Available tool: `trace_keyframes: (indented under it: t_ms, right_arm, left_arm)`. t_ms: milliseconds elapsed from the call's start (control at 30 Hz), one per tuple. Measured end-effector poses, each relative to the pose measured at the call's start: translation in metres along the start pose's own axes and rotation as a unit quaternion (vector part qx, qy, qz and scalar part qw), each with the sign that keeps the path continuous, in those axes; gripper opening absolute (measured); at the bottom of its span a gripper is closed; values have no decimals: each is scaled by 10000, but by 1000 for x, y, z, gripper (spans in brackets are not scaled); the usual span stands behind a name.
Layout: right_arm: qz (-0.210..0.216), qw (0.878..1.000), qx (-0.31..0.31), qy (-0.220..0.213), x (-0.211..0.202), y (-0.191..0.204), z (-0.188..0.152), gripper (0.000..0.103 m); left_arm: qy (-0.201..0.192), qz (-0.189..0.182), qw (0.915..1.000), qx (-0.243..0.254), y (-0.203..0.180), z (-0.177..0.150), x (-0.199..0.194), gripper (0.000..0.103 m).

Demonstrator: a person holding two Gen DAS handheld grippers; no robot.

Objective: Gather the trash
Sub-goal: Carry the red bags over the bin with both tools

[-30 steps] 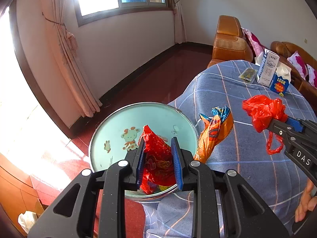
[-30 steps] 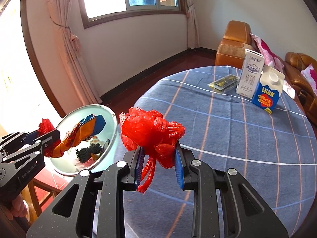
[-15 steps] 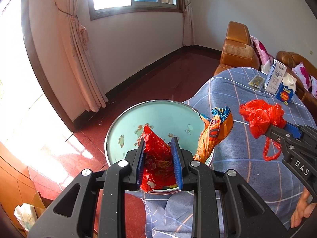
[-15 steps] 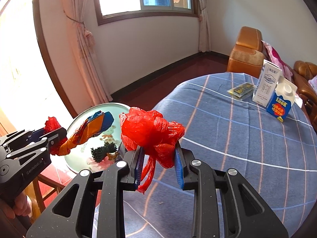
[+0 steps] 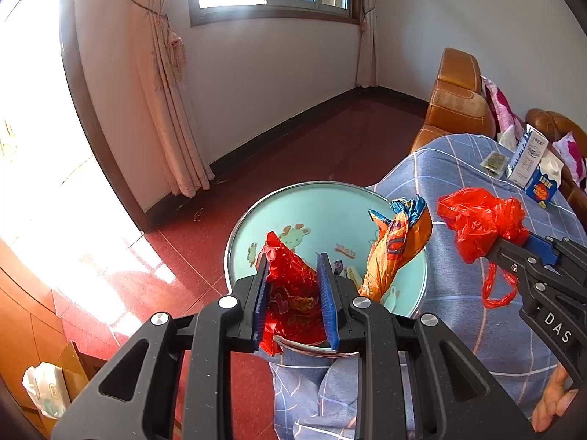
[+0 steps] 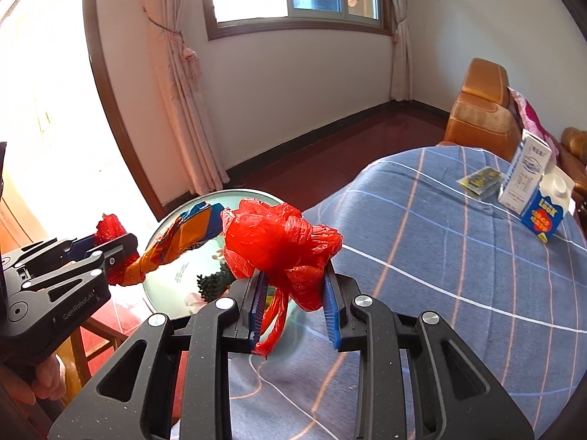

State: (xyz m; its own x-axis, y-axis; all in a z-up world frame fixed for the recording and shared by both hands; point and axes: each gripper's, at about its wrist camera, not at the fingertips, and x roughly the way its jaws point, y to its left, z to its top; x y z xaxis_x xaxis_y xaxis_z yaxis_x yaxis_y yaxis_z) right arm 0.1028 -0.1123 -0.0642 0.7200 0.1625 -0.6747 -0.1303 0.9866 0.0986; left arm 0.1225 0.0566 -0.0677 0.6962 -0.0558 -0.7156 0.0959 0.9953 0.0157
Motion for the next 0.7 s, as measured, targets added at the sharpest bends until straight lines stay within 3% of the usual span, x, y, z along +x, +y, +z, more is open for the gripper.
trace_keyframes:
  t_ms: [700]
  right_arm:
    - [156, 9994, -186, 262, 45, 26, 10, 28]
  left_arm:
    - [282, 208, 9990, -289, 29, -3, 29, 25]
